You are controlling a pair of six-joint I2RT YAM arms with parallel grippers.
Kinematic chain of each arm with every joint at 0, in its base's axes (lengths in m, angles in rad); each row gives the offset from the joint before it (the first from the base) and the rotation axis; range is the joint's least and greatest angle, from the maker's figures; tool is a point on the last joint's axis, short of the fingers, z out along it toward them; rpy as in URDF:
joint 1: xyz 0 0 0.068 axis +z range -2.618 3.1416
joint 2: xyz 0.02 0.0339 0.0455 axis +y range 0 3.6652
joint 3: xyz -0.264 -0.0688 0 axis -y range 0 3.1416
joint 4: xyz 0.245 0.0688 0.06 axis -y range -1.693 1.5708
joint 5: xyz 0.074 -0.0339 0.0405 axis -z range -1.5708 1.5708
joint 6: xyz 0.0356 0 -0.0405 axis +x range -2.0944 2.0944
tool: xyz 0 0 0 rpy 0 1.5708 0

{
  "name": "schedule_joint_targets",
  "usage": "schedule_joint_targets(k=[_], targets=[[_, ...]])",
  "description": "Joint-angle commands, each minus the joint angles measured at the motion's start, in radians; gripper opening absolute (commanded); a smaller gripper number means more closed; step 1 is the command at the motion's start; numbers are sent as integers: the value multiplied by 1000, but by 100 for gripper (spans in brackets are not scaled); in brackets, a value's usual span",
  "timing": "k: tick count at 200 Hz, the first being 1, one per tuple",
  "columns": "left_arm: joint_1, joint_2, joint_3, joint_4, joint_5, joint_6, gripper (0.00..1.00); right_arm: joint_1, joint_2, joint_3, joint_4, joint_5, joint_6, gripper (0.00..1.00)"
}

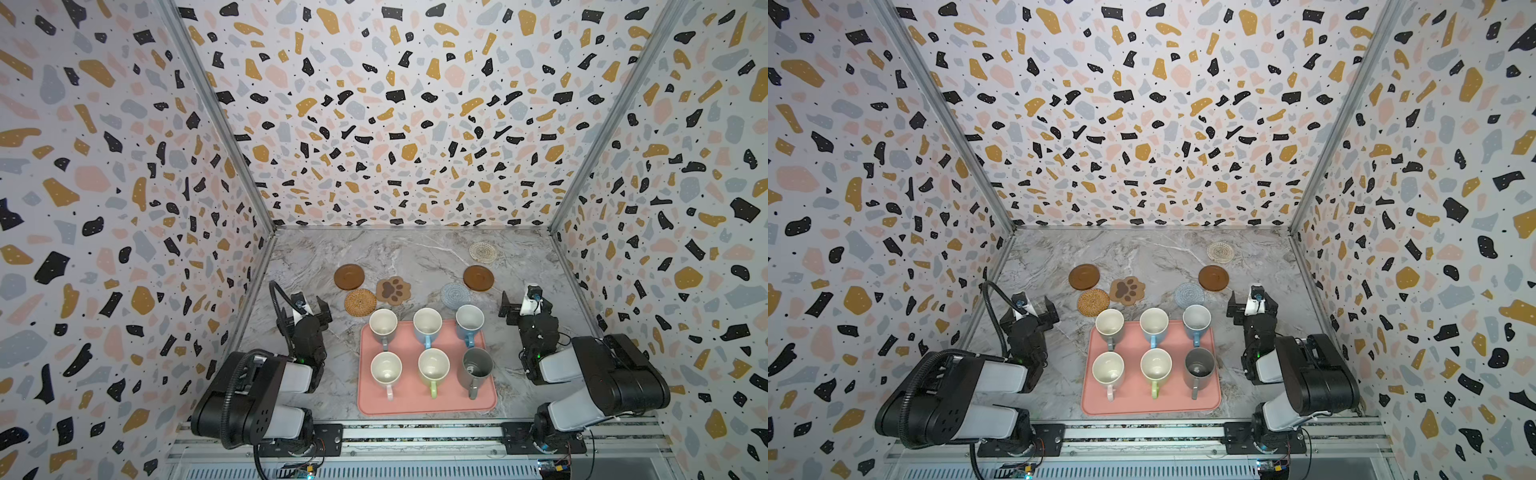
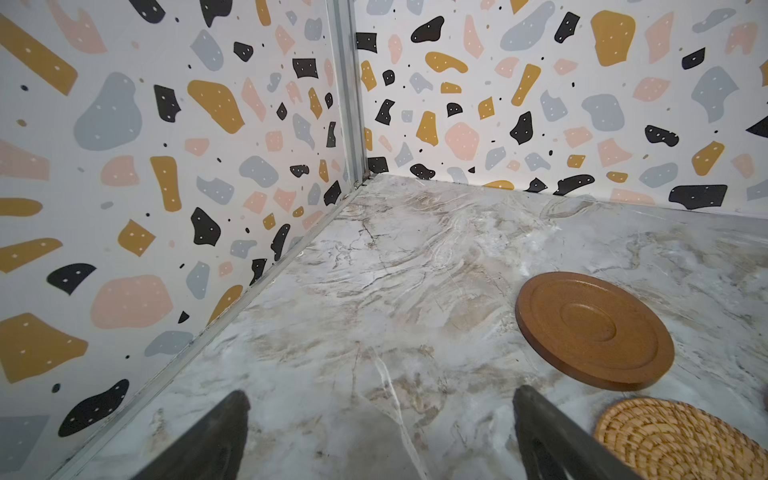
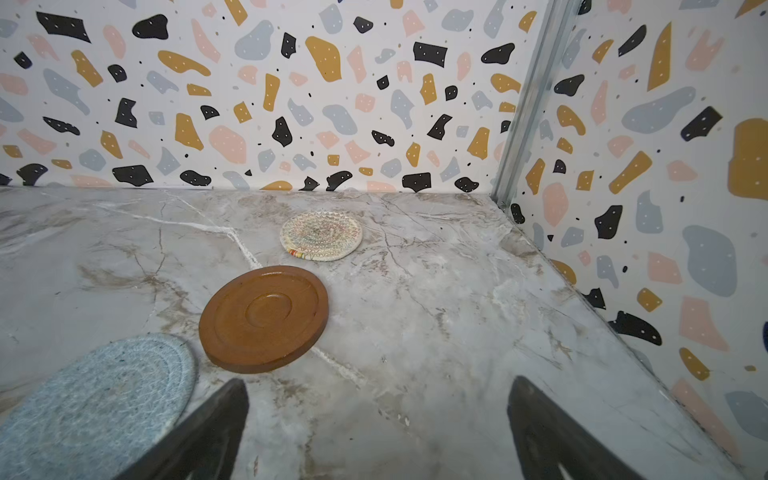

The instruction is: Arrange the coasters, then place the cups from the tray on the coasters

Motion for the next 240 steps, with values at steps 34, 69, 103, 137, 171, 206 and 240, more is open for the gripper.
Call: schedule_joint_targets(k=[34,69,103,137,171,206,240], targets=[[5,-8,23,43,-1,13,99,-3,-4,7,19,-2,-8,99],[4,-6,25,40,-1,13,99,-3,-4,7,17,-2,-8,99],[4,-9,22,42,1,13,99,-10,-4,7,15,-18,0,99],[6,-4,25,41,5,13,99,-18,-6,6,16,-28,6,99],[6,2,22,55,5,14,100,-18,-4,6,14,-27,6,99],[7,-2,19,58,6,15,99,-19,-4,6,13,-28,6,99],[7,1,22,54,6,15,99,-19,-5,6,14,-28,6,99]])
